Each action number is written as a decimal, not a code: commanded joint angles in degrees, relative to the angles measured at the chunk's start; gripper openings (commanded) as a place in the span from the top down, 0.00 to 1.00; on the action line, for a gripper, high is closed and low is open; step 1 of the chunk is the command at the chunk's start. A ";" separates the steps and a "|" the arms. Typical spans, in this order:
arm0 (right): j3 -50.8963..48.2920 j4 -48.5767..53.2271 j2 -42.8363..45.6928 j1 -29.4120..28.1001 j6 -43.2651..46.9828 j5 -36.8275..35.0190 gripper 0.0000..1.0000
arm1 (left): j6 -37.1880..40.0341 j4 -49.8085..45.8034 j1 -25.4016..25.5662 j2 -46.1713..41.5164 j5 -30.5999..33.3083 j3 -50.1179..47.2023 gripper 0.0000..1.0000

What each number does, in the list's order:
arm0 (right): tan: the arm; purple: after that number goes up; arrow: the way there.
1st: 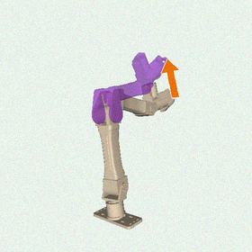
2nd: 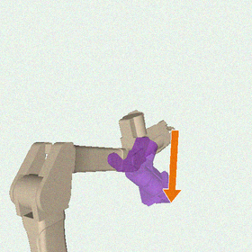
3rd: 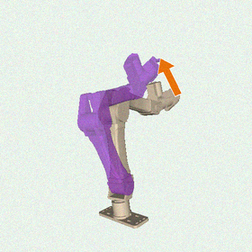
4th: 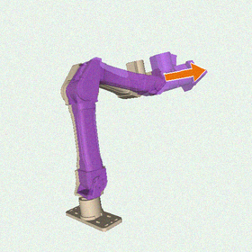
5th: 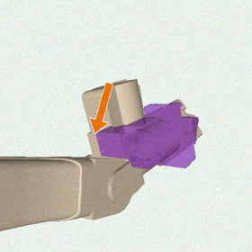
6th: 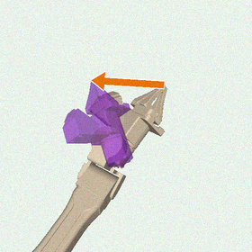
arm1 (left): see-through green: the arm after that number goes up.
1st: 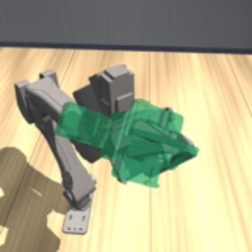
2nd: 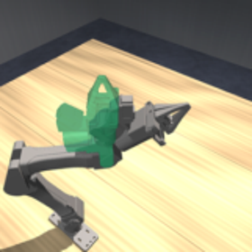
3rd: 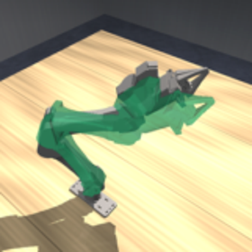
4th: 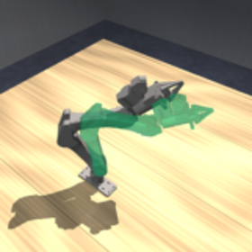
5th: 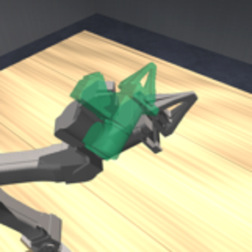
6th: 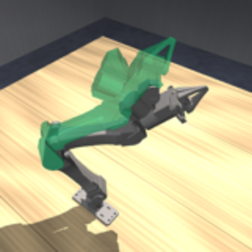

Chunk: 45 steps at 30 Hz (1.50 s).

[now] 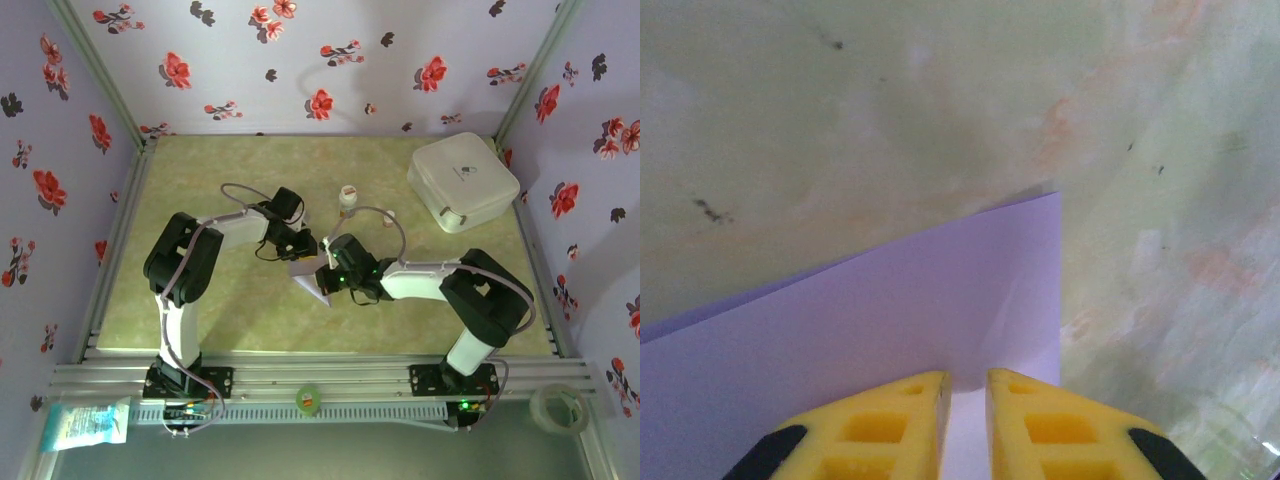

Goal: Fold a paper plane with a square sheet of paper (pick it up from the middle)
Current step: Third fold the triangle at the center of the table.

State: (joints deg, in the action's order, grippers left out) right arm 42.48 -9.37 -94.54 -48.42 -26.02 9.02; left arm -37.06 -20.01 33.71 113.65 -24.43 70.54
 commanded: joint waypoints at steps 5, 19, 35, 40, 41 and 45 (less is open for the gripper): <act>4.61 7.34 -2.09 0.80 0.80 1.36 1.00 | -0.41 -1.81 0.66 0.39 2.37 -1.71 0.82; 5.94 9.41 -3.04 0.99 0.36 1.62 1.00 | -1.16 -0.91 0.56 -0.10 2.56 -3.06 0.82; 8.50 12.92 -3.77 1.00 1.06 -1.10 1.00 | -1.23 -1.00 0.37 -0.24 2.72 -3.31 0.81; 8.77 13.55 -3.81 1.22 1.04 -0.84 1.00 | -1.19 -0.80 0.31 -0.24 2.80 -3.56 0.81; 8.75 13.67 -3.81 1.21 1.15 -0.80 1.00 | -1.27 -0.70 0.30 -0.22 2.84 -3.72 0.81; 7.90 11.78 -3.19 1.16 1.12 -1.41 1.00 | -1.14 -0.53 0.13 -0.04 2.84 -3.94 0.81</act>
State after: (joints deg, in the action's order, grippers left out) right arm 49.58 2.70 -98.04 -47.70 -25.96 9.08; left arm -37.54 -17.58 33.69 112.86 -24.43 68.71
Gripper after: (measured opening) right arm 0.046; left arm 0.188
